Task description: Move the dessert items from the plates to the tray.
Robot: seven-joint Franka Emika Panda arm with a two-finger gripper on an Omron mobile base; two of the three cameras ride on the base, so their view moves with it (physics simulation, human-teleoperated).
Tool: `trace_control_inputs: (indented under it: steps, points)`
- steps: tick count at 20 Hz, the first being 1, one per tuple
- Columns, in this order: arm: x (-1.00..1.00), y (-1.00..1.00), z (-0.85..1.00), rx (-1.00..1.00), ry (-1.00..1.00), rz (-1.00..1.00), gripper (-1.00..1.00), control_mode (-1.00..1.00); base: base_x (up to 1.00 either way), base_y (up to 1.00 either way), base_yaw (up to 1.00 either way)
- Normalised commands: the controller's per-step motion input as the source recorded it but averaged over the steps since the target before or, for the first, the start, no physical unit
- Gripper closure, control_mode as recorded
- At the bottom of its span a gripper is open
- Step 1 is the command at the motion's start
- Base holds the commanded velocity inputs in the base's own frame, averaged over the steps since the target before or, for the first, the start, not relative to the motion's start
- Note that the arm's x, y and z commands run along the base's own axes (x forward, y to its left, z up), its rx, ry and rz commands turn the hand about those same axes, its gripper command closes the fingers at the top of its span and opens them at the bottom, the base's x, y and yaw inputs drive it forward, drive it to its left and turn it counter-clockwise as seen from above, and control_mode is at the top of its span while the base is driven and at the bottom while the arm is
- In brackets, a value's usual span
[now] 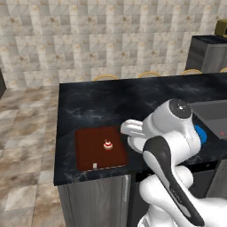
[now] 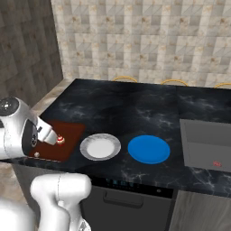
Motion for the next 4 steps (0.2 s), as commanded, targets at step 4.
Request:
trace_control_inputs:
  steps: [4]
  points:
    - [-1.00,-0.99,0.61,0.16,-0.57,0.01,-1.00,-1.00,0.00,0.00,0.00]
